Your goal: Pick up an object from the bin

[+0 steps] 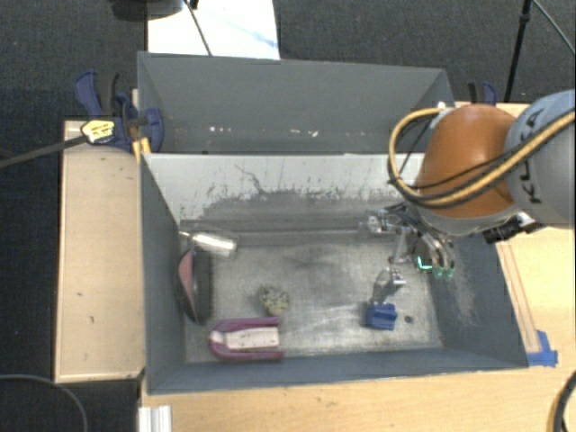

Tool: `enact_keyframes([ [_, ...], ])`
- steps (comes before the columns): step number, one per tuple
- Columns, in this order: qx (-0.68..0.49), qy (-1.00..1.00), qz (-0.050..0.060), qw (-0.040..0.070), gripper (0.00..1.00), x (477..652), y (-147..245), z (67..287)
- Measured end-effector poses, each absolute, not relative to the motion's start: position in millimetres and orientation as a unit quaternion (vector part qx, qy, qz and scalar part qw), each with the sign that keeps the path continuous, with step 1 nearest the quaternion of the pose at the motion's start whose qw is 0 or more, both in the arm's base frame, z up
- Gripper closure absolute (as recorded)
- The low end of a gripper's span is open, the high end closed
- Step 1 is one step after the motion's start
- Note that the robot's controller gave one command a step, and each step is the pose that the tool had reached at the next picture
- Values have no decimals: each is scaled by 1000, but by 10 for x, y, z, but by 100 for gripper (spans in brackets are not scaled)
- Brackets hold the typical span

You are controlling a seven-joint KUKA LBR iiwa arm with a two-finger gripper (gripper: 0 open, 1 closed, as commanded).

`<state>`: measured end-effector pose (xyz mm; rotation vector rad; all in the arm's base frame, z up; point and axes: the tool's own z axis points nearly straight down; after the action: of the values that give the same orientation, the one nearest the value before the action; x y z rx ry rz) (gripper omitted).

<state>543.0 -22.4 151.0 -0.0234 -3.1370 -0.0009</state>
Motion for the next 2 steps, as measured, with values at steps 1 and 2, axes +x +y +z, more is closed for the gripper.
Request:
enact_keyframes([
  [1, -52, -999, 0, -2, 0, 4882, -553, 790],
  [2, -51, -999, 0, -2, 100, 4878, -556, 787],
])
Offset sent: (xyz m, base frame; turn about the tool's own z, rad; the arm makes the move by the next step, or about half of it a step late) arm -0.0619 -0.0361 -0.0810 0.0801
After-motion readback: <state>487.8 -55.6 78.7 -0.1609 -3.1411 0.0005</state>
